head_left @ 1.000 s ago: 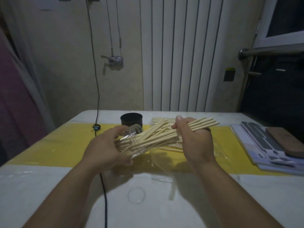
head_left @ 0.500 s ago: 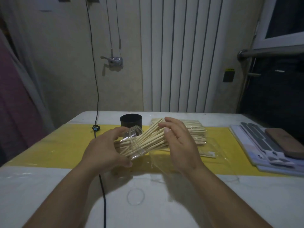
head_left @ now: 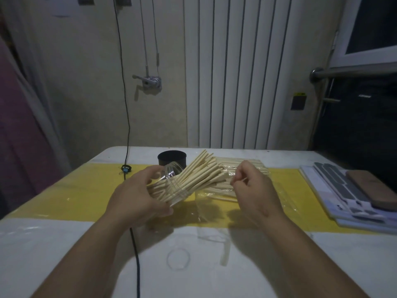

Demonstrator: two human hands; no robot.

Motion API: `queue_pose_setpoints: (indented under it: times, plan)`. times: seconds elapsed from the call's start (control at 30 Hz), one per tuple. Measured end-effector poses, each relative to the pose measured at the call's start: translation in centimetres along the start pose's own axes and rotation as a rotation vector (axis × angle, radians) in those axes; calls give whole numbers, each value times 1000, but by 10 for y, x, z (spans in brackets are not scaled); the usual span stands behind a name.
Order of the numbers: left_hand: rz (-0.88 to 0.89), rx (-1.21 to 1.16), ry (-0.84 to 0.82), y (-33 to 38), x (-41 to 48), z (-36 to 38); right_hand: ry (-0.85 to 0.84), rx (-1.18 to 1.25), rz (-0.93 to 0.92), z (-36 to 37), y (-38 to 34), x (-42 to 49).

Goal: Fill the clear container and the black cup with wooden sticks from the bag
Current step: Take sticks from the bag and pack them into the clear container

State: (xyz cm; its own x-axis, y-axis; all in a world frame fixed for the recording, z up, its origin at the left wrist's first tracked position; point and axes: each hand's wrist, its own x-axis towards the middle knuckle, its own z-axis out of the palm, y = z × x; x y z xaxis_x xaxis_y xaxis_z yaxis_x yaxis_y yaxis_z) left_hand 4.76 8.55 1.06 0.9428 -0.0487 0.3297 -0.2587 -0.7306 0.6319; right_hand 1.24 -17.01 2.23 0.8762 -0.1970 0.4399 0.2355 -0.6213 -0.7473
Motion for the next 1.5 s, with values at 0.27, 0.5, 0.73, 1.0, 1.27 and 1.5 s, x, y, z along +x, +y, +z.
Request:
queue_pose_setpoints:
  times: [0.27, 0.5, 0.73, 1.0, 1.27, 1.5]
  plan:
    - [-17, -55, -5, -3, 2, 1, -452, -582, -35, 19, 18, -1]
    - [-23, -93, -12, -3, 2, -1, -487, -715, 44, 44, 42, 12]
    - [-31, -95, -14, -4, 2, -2, -421, -816, 43, 54, 38, 41]
    - [-34, -76, -23, -5, 3, -1, -464, -812, 71, 59, 48, 50]
    - [-37, -72, -25, -5, 2, -1, -473, -688, 107, 55, 46, 55]
    - [-38, -68, -28, -4, 3, -1, -473, -674, 61, 55, 55, 50]
